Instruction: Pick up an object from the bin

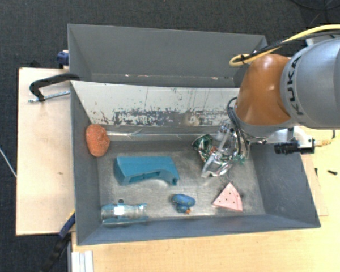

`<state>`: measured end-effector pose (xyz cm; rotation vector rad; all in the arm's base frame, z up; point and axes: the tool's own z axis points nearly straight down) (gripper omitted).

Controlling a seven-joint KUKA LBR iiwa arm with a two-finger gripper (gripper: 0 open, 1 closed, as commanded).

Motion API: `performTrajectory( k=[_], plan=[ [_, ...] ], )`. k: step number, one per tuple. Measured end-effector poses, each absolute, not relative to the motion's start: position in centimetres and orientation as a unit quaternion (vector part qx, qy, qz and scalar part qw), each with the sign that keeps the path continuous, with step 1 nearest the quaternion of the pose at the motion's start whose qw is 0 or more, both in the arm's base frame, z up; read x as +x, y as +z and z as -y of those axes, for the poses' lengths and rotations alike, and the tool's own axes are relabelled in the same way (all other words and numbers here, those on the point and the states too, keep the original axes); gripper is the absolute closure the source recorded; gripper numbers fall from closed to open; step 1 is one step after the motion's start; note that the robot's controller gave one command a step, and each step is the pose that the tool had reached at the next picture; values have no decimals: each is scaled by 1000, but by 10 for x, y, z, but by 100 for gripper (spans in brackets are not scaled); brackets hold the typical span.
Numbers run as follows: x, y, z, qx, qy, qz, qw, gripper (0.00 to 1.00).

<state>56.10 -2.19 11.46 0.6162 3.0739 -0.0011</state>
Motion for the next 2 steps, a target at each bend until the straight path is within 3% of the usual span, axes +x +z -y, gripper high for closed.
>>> performTrajectory(
  k=[1, 2],
  plan=[
    [575, 123, 13, 224, 0, -974, 3, 0],
    [587, 92, 25, 273, -1, -962, 23, 0]
  ],
)
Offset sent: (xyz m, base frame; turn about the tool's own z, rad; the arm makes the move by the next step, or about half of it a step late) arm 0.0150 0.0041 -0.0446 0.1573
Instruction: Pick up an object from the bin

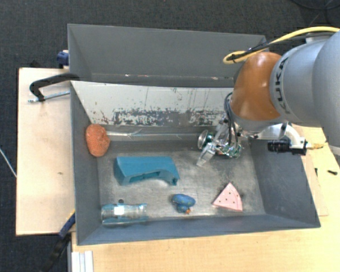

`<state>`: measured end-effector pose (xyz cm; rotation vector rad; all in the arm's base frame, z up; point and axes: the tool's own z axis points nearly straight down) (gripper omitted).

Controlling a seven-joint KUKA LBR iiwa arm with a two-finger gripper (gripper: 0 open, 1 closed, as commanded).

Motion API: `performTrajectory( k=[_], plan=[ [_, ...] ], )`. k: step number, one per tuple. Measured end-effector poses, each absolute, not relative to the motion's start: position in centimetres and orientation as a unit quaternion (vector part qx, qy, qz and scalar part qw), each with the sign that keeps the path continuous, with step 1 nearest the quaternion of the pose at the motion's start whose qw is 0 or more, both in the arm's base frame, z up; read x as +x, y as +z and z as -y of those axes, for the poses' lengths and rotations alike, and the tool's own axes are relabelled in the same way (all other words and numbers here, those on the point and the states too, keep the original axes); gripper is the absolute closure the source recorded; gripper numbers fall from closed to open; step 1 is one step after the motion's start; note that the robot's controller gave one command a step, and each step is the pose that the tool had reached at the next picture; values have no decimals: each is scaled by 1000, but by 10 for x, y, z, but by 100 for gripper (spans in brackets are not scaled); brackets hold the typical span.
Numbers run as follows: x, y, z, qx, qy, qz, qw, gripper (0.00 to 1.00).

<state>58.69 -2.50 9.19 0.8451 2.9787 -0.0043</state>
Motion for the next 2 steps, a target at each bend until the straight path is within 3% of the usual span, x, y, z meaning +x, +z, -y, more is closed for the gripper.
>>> performTrajectory(
  k=[1, 2],
  plan=[
    [591, 94, 24, 272, 1, -962, 31, 100],
    [591, 94, 24, 272, 1, -962, 31, 100]
  ],
)
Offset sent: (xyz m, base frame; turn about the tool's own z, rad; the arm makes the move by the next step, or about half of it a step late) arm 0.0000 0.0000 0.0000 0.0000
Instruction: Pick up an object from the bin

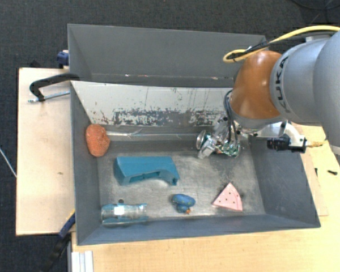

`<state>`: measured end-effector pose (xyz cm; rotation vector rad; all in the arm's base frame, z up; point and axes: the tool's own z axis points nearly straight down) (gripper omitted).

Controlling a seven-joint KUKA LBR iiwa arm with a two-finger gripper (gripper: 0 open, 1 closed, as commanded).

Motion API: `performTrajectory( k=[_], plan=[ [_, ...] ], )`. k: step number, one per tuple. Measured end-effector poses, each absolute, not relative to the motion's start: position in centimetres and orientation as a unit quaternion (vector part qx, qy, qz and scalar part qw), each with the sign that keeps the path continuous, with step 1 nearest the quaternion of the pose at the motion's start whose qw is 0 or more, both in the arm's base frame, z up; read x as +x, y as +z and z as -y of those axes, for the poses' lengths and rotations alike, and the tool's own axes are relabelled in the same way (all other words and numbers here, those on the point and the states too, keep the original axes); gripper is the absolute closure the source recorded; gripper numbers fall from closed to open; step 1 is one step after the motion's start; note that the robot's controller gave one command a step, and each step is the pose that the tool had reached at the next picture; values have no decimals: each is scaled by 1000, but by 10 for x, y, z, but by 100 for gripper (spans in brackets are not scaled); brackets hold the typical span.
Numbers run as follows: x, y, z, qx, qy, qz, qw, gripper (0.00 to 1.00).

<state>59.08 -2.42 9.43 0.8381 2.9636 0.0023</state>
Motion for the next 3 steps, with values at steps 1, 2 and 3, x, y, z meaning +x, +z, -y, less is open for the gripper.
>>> performTrajectory(
  k=[1, 2, 3],
  plan=[
    [591, 94, 24, 272, 1, -962, 31, 100],
    [591, 94, 24, 272, 1, -962, 31, 100],
    [591, 94, 24, 272, 1, -962, 31, 100]
  ],
)
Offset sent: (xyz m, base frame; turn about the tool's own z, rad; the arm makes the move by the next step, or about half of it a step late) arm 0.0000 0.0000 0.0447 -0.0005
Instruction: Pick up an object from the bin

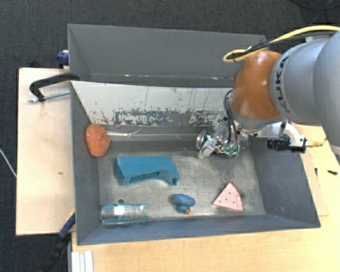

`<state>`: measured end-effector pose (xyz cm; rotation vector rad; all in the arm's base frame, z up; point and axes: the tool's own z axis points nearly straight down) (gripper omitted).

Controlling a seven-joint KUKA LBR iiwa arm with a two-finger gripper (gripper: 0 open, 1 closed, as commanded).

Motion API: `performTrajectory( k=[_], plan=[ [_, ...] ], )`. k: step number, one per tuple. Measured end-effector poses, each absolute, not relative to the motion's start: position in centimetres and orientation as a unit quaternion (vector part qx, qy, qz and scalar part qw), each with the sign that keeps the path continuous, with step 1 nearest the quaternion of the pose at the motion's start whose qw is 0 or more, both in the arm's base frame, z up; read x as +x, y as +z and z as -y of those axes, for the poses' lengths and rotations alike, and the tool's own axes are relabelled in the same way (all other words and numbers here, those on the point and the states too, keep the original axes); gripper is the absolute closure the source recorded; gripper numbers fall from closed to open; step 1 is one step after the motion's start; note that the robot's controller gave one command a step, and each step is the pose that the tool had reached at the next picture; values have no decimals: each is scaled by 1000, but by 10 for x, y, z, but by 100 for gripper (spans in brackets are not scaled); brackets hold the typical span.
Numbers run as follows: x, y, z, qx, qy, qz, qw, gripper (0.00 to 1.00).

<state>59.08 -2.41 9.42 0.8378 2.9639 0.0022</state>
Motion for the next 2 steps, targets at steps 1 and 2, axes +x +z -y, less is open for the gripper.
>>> performTrajectory(
  k=[1, 2],
  plan=[
    [592, 95, 25, 272, 1, -962, 29, 100],
    [593, 99, 26, 272, 1, -962, 26, 100]
  ],
)
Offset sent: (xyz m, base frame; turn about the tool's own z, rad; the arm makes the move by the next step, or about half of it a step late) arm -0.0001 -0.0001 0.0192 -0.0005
